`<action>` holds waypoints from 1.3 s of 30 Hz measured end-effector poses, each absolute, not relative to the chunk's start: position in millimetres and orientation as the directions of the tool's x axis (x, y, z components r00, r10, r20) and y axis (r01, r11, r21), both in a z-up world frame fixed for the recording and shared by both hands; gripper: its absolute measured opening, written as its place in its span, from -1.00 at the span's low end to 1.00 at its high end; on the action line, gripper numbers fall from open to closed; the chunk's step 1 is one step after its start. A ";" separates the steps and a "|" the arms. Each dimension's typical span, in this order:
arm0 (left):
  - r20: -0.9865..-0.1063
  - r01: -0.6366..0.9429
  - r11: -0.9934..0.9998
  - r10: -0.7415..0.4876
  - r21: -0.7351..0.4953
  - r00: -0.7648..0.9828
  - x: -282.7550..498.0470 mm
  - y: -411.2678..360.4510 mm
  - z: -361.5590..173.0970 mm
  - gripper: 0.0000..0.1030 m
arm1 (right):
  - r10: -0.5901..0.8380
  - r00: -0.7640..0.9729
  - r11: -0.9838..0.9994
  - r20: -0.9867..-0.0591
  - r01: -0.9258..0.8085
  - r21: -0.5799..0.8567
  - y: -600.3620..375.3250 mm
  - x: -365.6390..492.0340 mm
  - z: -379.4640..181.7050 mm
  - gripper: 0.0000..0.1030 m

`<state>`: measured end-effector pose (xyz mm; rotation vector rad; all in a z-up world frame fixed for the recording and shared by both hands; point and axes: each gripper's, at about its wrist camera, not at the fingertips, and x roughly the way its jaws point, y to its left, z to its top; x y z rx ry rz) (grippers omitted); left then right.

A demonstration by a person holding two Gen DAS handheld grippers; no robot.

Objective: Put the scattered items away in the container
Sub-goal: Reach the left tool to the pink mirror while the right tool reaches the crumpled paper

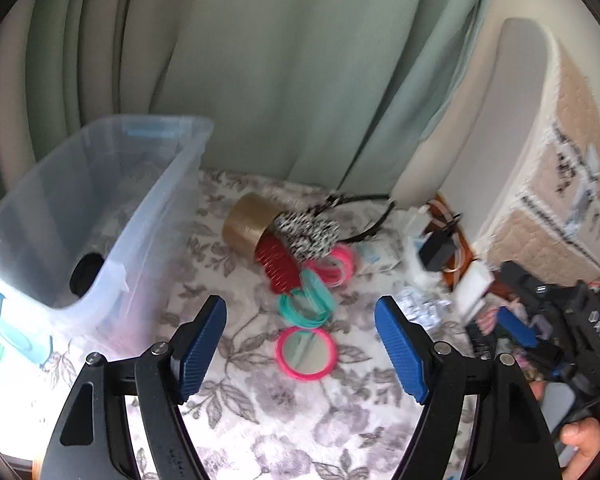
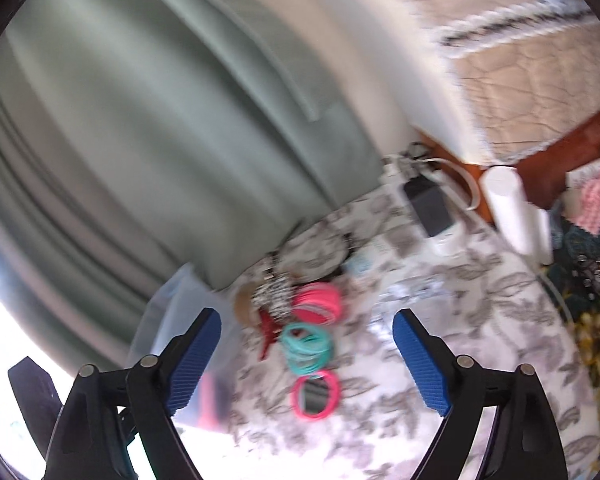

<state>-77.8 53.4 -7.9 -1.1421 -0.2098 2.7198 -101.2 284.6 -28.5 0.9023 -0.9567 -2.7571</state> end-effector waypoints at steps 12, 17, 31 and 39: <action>-0.763 -0.190 -0.962 0.271 -0.196 -0.586 -96.7 75.1 -79.0 0.50 | -0.234 -0.698 -0.822 -0.676 -0.229 0.521 300.3 -133.7 -107.5 0.87; -0.790 -0.202 -0.962 0.266 -0.182 -0.553 -106.1 85.9 -100.2 0.50 | -0.228 -0.683 -0.817 -0.694 -0.253 0.518 303.5 -142.0 -122.8 0.87; -0.822 -0.220 -0.964 0.244 -0.148 -0.515 -127.4 105.1 -133.7 0.50 | -0.219 -0.671 -0.831 -0.708 -0.252 0.496 305.1 -158.9 -141.7 0.87; -0.817 -0.244 -0.963 0.229 -0.112 -0.530 -133.8 112.8 -140.1 0.60 | -0.206 -0.662 -0.831 -0.720 -0.270 0.486 313.0 -160.0 -153.2 0.87</action>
